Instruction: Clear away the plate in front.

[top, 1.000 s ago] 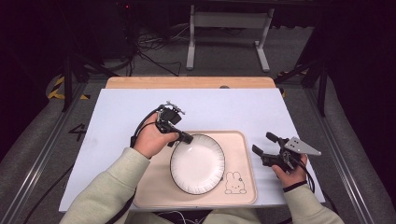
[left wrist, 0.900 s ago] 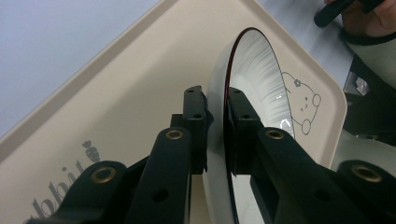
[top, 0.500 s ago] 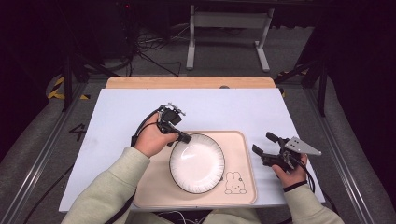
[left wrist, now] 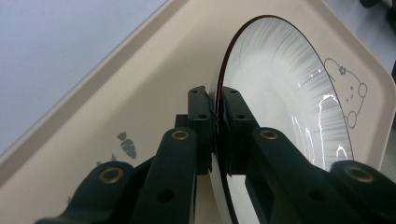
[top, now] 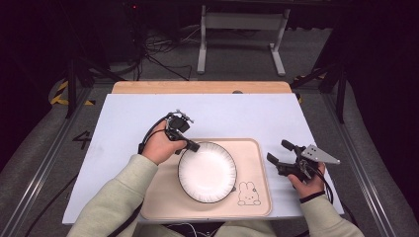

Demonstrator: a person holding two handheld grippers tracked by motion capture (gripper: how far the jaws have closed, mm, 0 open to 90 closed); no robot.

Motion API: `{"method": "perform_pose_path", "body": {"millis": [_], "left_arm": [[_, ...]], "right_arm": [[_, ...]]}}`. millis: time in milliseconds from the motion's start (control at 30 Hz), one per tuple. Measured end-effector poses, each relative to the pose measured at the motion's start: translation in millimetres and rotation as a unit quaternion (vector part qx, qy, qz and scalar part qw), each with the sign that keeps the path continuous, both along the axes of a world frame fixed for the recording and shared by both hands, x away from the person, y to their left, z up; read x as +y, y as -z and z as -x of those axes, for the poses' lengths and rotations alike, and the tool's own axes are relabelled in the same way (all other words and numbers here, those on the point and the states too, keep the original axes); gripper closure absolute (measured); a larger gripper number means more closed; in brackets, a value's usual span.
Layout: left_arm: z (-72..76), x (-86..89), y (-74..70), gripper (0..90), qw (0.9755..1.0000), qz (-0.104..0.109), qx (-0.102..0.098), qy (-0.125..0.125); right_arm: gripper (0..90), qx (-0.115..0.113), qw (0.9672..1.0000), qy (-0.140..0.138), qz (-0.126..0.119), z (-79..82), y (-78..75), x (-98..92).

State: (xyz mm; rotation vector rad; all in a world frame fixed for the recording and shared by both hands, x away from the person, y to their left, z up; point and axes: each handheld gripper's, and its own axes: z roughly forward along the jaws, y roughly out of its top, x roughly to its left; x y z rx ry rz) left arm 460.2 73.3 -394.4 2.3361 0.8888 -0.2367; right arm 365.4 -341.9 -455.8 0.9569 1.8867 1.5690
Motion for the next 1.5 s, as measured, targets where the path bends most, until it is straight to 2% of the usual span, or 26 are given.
{"method": "perform_pose_path", "body": {"millis": [200, 400, 600, 700, 800, 900, 1000, 1100, 1167, 1200, 1233, 1267, 1300, 1333, 1400, 1500], "left_arm": [[-4.4, 1.9, 8.6, 83.9, 0.9997, -0.026, -0.004, -0.004], [-6.8, 5.1, 15.6, 83.6, 0.9997, -0.021, 0.007, -0.009], [-7.9, 5.3, 18.7, 82.9, 0.9997, -0.021, 0.008, -0.012], [-10.0, 5.9, 21.3, 82.7, 0.9995, -0.026, 0.015, -0.013], [-11.3, 6.0, 24.2, 82.2, 0.9991, -0.037, 0.007, -0.019], [-12.0, 7.8, 24.0, 81.8, 0.9994, -0.026, 0.011, -0.021], [-11.9, 8.9, 22.5, 78.6, 0.9996, -0.023, 0.000, -0.018], [-10.4, 9.4, 20.4, 75.9, 0.9997, -0.018, -0.002, -0.017], [-8.0, 9.5, 17.4, 71.9, 0.9997, -0.015, -0.009, -0.016], [-4.8, 9.6, 14.2, 68.3, 0.9995, -0.013, -0.023, -0.015], [-4.8, 9.6, 14.2, 65.8, 0.9995, -0.013, -0.023, -0.015], [-0.2, 10.7, 9.6, 61.9, 0.9987, -0.013, -0.046, -0.016], [2.2, 11.8, 7.6, 58.1, 0.9983, -0.008, -0.055, -0.016], [2.2, 11.8, 7.6, 53.8, 0.9983, -0.008, -0.055, -0.016], [8.7, 15.6, 2.8, 44.8, 0.9958, 0.004, -0.090, -0.014], [15.2, 19.6, -2.5, 37.9, 0.9940, 0.009, -0.108, -0.016]], "right_arm": [[16.0, 0.000, 1.0000, 0.000, -0.001, 0.0, 0.0, 0.1], [16.0, 0.001, 1.0000, 0.000, 0.000, -0.1, 0.0, 0.0], [16.0, 0.000, 1.0000, 0.000, 0.000, 0.1, 0.1, 0.2], [16.0, 0.000, 1.0000, 0.000, 0.000, 0.0, 0.1, 0.4], [16.0, 0.000, 1.0000, 0.001, -0.001, 0.1, 0.1, 0.4], [16.0, 0.000, 1.0000, 0.001, 0.000, 0.1, 0.1, 0.4], [16.0, 0.000, 1.0000, 0.000, 0.000, -0.4, 0.1, 0.2], [16.0, 0.001, 1.0000, 0.000, -0.001, -0.4, 0.1, 0.1], [16.1, 0.002, 1.0000, 0.000, 0.000, -0.6, 0.0, 0.1], [16.2, 0.003, 1.0000, 0.001, -0.002, -1.0, 0.1, 0.0], [16.2, 0.003, 1.0000, 0.001, -0.002, -1.0, 0.1, 0.0], [16.5, 0.005, 1.0000, 0.001, -0.001, -1.4, 0.0, 0.1], [16.6, 0.007, 1.0000, -0.001, 0.000, -1.6, -0.1, 0.0], [16.8, 0.006, 1.0000, -0.001, 0.000, -1.9, 0.0, 0.1], [16.9, 0.008, 1.0000, -0.001, 0.000, -2.0, -0.1, 0.2], [17.0, 0.009, 1.0000, -0.002, 0.002, -2.2, -0.2, 0.6]]}}
